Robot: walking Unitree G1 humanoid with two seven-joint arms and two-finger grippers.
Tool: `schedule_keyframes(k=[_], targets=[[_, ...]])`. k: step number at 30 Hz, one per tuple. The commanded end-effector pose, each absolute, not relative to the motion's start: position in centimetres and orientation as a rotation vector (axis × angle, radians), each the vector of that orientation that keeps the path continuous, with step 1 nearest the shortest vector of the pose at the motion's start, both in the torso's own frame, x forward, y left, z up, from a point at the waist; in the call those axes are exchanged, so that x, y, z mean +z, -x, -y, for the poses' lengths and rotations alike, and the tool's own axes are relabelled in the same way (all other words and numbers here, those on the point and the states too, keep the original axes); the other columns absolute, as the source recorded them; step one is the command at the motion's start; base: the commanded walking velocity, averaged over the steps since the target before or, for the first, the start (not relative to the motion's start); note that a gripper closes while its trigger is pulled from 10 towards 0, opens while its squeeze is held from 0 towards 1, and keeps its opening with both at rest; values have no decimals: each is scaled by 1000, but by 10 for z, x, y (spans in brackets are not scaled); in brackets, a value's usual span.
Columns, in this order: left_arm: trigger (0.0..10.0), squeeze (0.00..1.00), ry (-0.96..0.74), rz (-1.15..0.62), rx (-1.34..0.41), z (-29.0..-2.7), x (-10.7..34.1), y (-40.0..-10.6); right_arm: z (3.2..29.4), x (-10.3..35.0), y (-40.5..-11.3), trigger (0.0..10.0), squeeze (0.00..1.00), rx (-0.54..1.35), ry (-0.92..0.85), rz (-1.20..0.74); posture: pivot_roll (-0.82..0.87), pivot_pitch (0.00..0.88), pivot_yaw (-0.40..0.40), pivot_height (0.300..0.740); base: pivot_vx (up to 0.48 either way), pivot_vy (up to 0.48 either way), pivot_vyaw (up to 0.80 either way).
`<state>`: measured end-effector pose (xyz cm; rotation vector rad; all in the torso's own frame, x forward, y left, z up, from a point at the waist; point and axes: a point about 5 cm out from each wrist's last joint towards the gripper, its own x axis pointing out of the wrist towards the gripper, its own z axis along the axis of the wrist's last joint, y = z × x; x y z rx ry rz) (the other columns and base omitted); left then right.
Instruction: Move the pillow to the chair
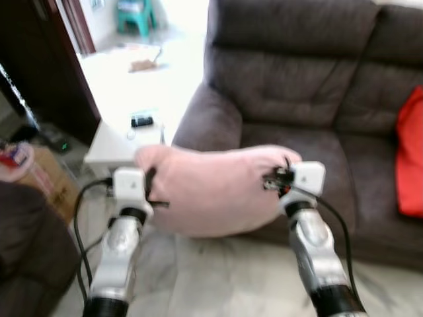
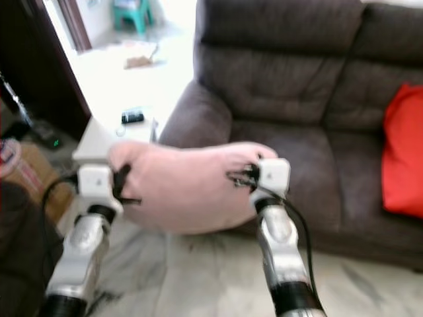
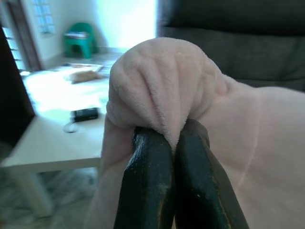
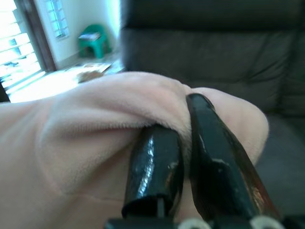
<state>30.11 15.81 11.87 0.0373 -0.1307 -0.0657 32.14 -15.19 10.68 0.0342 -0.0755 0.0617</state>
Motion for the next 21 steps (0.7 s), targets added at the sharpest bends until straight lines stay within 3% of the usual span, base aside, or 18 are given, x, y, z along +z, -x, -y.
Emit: schedule_keyframes(k=[1, 4, 21], targets=[[10000, 0, -45, 149, -60, -159, 123, -301, 149, 123, -326, 10000, 0, 71, -41, 150, 51, 22, -29, 740, 0, 0, -788], [10000, 0, -55, 151, -57, -160, 123, -301, 149, 124, -326, 10000, 0, 67, -43, 157, 51, 20, -28, 740, 0, 0, -681], [10000, 0, -66, 151, -50, -161, 124, -302, 148, 125, -327, 10000, 0, 69, -37, 161, 55, 36, -31, 740, 0, -31, 0]])
